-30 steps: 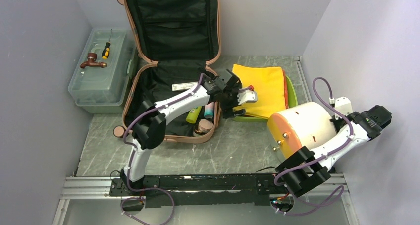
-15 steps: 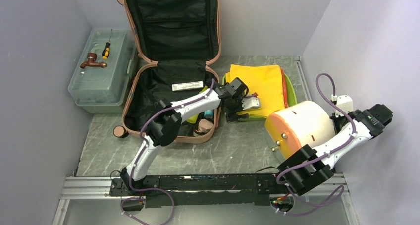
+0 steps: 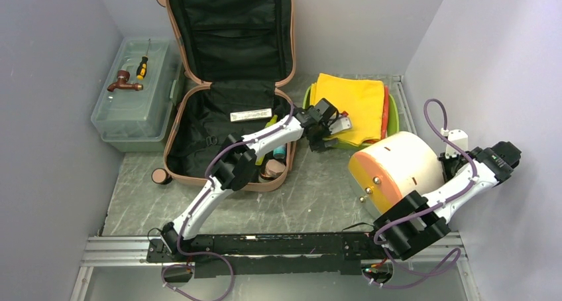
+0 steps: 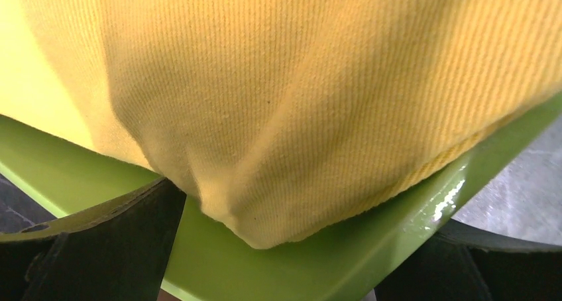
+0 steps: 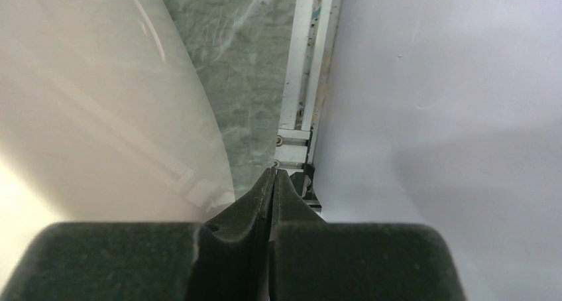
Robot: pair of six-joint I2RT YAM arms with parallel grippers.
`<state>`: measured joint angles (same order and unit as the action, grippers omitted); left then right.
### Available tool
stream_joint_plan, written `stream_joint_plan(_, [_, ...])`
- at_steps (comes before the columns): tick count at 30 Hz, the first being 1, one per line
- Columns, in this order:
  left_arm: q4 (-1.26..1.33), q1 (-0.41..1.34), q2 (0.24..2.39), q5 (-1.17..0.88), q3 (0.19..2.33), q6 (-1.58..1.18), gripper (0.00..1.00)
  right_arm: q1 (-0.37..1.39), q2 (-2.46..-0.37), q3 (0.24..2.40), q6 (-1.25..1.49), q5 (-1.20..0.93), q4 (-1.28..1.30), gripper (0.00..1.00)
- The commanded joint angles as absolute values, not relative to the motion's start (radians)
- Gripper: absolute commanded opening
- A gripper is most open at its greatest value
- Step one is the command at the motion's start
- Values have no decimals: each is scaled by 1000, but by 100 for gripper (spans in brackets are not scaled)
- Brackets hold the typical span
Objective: Open, take out, and arrange the luggage
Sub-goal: Move the storage box to the center of the board.
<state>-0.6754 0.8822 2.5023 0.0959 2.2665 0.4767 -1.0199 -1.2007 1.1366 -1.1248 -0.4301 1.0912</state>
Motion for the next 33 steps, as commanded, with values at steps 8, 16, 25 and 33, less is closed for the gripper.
stream_joint_plan(8, [-676,817,2476,82,2352,342,99,-998,-1350,1219,-1111,-587,1190,0])
stream_joint_plan(16, [-710,821,2079,-101,2026,341,99,-832,-1358,1195,-1069,-570,1141,0])
stream_joint_plan(25, [-658,793,1680,-128,1605,527,99,-622,-1283,1092,-1057,-561,1196,0])
stream_joint_plan(33, [-703,736,1614,-194,1523,543,99,-554,-1231,1087,-895,-489,1075,0])
